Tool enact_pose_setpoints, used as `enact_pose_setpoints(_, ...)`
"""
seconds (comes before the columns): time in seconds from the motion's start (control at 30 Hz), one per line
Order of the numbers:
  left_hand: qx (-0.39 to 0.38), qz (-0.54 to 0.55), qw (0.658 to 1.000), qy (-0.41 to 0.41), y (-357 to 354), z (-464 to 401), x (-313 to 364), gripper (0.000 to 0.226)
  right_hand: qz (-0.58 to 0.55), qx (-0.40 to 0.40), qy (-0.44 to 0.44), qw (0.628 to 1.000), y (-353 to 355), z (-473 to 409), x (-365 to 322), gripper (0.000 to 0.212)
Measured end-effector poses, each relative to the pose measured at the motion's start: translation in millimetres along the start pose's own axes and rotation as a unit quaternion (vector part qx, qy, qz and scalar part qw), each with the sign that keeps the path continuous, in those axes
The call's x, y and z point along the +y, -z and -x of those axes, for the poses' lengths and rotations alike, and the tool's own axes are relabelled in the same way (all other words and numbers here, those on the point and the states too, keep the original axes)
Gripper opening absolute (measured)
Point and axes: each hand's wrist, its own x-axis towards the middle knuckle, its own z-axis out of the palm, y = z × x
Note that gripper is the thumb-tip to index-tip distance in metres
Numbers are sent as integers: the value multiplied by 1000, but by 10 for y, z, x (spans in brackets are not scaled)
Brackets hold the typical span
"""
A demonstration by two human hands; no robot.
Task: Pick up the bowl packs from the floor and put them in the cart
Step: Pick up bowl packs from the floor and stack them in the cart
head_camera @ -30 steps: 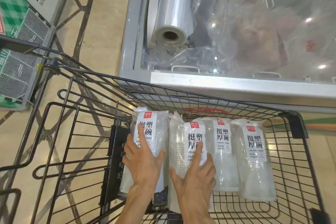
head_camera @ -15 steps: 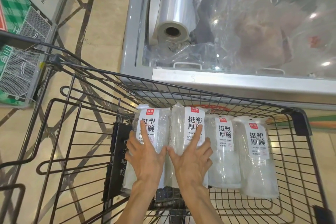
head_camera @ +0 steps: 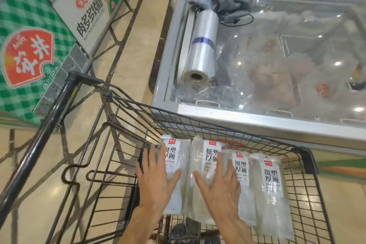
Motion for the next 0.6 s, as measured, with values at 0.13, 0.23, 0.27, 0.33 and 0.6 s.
enact_pose_setpoints(0.13, 11, -15, 999, -40, 819, 219, 45, 82, 60, -11, 95, 994, 785, 231, -217, 81)
enact_pose_setpoints(0.23, 33, -12, 998, -51, 1484, 413, 143, 82, 147, -3, 181, 972, 1347, 406, -469, 76)
enact_pose_setpoints(0.27, 38, -11, 998, -53, 1711, 481, 173, 82, 174, -10, 207, 963, 1524, 474, -576, 76)
enact_pose_setpoints(0.33, 59, -3, 997, -56, 2128, 621, 189, 80, 203, -31, 246, 947, 1843, 625, -804, 77)
enact_pose_setpoints(0.6, 112, 21, 991, -67, 3412, 968, -335, 60, 228, -29, 371, 900, 2601, 1314, -1836, 61)
